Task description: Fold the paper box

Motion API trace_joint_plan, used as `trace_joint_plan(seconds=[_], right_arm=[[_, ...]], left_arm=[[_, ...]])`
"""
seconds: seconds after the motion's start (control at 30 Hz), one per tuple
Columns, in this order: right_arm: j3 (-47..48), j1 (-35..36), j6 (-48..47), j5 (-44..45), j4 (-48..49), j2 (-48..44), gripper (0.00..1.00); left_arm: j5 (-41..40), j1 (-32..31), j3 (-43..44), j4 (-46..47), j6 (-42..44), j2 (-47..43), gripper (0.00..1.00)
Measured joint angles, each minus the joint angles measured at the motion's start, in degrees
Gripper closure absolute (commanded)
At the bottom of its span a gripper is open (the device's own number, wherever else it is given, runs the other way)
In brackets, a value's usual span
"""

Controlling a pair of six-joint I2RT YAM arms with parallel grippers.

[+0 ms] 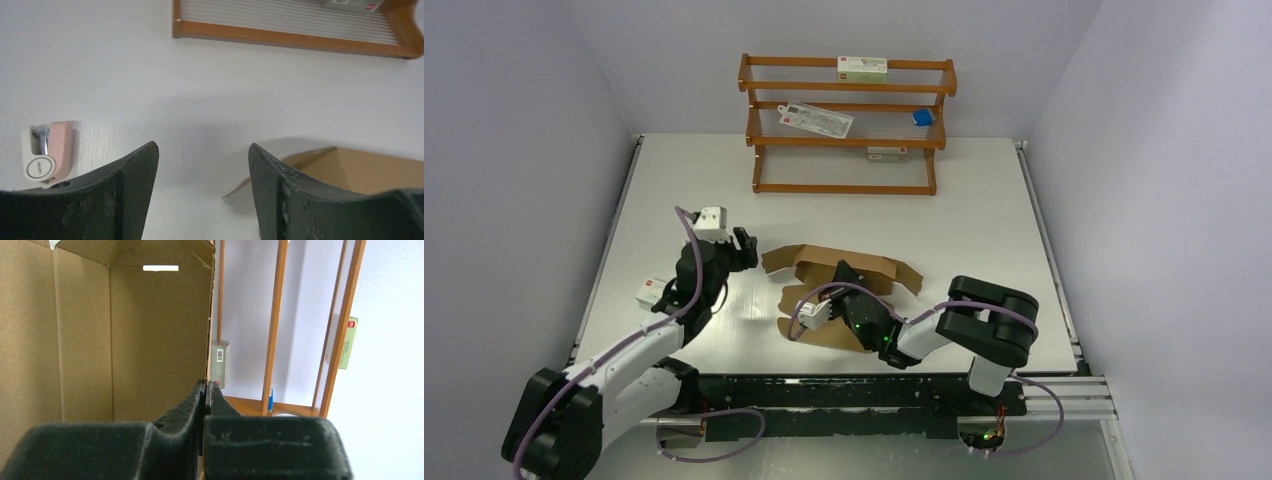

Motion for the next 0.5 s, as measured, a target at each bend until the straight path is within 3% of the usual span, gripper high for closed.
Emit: trace_joint_plan(seconds=[0.2, 0.5], right_arm=[[0.0, 0.0, 0.4, -0.6, -2.1, -1.3, 1.0], [0.0, 0.0, 1.0, -1.1, -3.4, -1.8, 1.0]], left_arm=[[5.1, 6.6, 5.8, -0.1, 0.6, 12.3, 0.3], [17.7, 7.3, 14.2, -1.5, 4.5, 26.7, 0.36]])
